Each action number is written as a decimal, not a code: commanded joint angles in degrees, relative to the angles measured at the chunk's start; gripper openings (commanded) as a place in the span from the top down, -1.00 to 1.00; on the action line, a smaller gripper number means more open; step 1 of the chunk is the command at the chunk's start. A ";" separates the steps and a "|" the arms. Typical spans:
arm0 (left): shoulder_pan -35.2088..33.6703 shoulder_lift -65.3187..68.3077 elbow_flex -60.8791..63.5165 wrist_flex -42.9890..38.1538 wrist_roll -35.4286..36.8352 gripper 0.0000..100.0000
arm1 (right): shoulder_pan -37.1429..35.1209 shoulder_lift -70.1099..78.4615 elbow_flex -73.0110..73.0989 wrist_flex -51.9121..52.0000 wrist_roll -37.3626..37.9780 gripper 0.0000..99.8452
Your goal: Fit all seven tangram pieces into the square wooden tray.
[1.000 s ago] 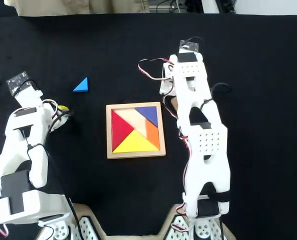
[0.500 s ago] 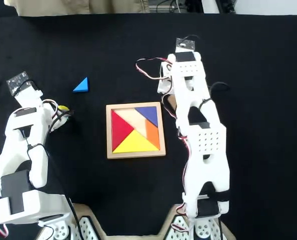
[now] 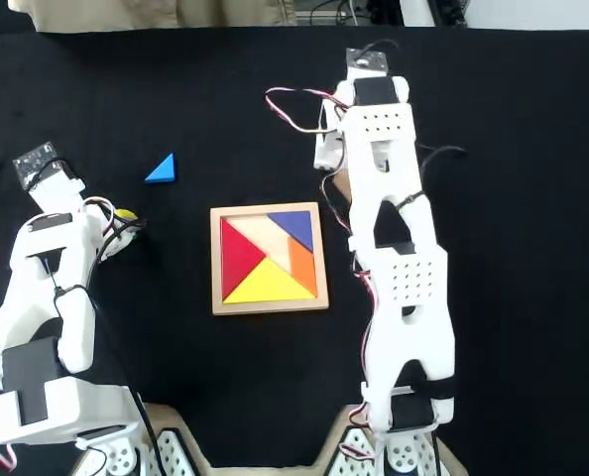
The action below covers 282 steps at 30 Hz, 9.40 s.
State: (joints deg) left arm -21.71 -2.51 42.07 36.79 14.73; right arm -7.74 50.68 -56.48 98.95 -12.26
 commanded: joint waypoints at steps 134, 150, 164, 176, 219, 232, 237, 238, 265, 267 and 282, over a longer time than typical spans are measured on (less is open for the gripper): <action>0.66 -2.11 -0.40 -0.79 -0.35 0.41 | -18.64 -15.96 24.48 -3.34 10.29 0.98; 0.75 -2.11 -0.48 -0.79 -0.35 0.41 | -16.79 -5.76 24.22 -3.78 14.15 0.98; 2.24 -3.60 -1.80 2.11 -5.98 0.40 | -12.04 -30.55 13.32 1.93 14.15 0.98; 3.21 -19.87 -22.29 31.65 -32.26 0.41 | -1.76 -60.00 42.95 -5.80 14.59 0.98; -0.75 28.66 -41.01 28.48 6.24 0.42 | -0.79 -71.25 103.69 -56.62 14.42 0.98; 0.22 28.04 -42.77 34.46 5.54 0.65 | -0.79 -71.25 105.80 -60.13 14.42 0.98; 9.71 18.55 -47.96 48.62 5.54 0.65 | -0.53 -71.25 105.63 -60.31 14.15 0.98; 12.35 15.38 -48.22 50.37 5.80 0.65 | -0.53 -71.25 105.63 -60.31 14.15 0.98; 42.07 18.02 -43.12 31.56 -38.33 0.65 | 10.81 -71.25 106.42 -66.02 14.07 0.98; 41.36 20.04 -44.88 31.74 -39.30 0.65 | 10.73 -71.25 106.42 -66.02 14.07 0.98; 40.22 27.69 -51.38 31.47 -41.67 0.43 | 10.64 -71.25 106.42 -66.02 14.07 0.98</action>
State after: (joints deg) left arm 19.34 25.54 -6.11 68.97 -26.51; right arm 2.37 -18.24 50.15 33.98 1.71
